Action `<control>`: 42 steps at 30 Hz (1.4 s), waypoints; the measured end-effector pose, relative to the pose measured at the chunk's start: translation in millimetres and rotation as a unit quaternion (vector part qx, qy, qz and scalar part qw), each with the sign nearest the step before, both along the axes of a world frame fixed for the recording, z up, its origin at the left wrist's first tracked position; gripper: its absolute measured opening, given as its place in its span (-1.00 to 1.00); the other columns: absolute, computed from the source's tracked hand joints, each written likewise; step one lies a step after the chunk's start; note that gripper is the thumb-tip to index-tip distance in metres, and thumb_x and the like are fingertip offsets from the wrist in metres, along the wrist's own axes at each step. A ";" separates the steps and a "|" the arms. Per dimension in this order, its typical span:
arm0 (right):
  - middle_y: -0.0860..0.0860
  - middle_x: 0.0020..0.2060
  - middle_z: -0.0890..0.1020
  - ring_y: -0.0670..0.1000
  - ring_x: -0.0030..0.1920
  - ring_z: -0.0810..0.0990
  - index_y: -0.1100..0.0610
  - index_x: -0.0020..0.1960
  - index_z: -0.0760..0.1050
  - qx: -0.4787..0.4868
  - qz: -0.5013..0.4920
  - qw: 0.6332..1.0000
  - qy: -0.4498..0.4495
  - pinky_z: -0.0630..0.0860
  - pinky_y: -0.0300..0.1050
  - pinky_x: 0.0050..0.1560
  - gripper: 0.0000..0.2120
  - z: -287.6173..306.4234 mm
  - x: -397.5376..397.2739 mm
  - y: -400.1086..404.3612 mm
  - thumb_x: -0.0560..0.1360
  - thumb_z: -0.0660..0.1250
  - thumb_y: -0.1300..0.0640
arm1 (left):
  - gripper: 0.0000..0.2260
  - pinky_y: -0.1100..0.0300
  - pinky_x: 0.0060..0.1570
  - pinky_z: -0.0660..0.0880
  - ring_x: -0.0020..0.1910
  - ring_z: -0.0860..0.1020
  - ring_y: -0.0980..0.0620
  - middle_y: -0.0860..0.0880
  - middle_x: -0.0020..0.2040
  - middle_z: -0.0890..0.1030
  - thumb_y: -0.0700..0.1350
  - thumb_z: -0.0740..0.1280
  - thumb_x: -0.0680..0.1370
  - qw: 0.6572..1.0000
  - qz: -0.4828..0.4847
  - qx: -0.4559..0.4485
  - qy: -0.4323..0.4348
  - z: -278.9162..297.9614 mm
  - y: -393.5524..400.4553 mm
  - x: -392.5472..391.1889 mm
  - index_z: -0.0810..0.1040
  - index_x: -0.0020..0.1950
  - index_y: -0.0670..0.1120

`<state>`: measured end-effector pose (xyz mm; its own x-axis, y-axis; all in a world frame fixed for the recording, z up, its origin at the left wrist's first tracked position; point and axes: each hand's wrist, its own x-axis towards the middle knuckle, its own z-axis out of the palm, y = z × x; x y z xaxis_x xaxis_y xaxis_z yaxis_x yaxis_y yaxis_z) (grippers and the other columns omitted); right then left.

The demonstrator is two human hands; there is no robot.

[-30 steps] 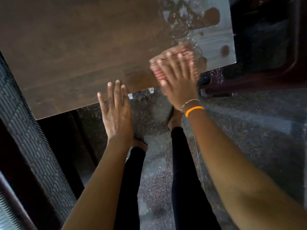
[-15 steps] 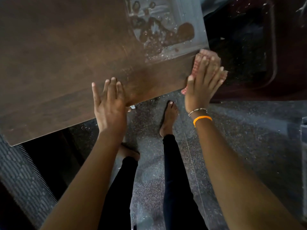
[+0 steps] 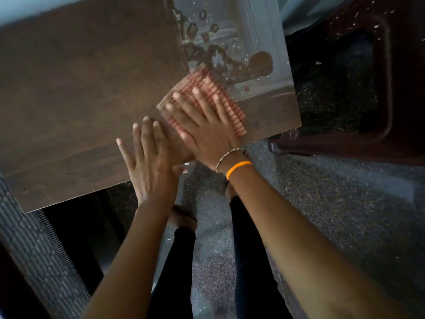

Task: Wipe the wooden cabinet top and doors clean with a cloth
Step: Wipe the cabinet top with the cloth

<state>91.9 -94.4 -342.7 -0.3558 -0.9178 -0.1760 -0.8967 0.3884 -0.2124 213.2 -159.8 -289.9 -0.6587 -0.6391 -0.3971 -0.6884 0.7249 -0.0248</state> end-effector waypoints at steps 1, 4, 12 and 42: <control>-0.06 0.51 0.13 0.12 0.52 0.04 -0.07 0.51 0.03 -0.002 -0.019 1.000 0.008 -0.14 0.17 0.45 -0.51 -1.2 -14.7 1.3 0.59 -0.02 -0.06 | -0.03 -0.19 0.38 -0.22 0.50 0.08 -0.21 -0.23 0.50 0.14 0.06 0.52 0.24 1.000 -0.016 0.001 -0.002 1.0 3.2 -5.2 0.12 0.48 -0.25; -0.03 0.51 0.14 0.17 0.51 0.04 -0.05 0.51 0.04 -0.007 -0.118 0.993 0.020 -0.17 0.17 0.45 -0.50 -3.2 -59.8 13.7 0.59 0.00 -0.05 | 0.02 -0.17 0.38 -0.24 0.51 0.04 -0.19 -0.22 0.52 0.10 0.09 0.53 0.23 0.999 -0.043 0.000 -0.013 1.1 8.3 -21.5 0.05 0.50 -0.24; 0.02 0.53 0.05 0.18 0.52 -0.04 0.03 0.53 -0.07 0.040 -0.372 0.927 0.020 -0.04 0.27 0.46 -0.46 -0.5 -106.7 68.9 0.58 -0.05 -0.02 | 0.17 -0.20 0.34 -0.27 0.52 -0.04 -0.17 -0.20 0.54 0.01 0.19 0.52 0.14 0.997 -0.039 -0.017 -0.066 -1.3 2.0 -41.7 -0.10 0.50 -0.20; -0.02 0.53 0.05 0.11 0.52 0.00 0.00 0.52 -0.05 0.022 -0.254 0.965 0.056 -0.04 0.23 0.48 -0.46 -1.3 -162.0 -32.0 0.56 -0.04 -0.01 | 0.25 -0.20 0.27 -0.42 0.49 -0.26 -0.19 -0.22 0.52 -0.25 0.30 0.45 0.18 0.994 -0.004 0.039 -0.102 -1.5 0.7 -67.5 -0.31 0.48 -0.22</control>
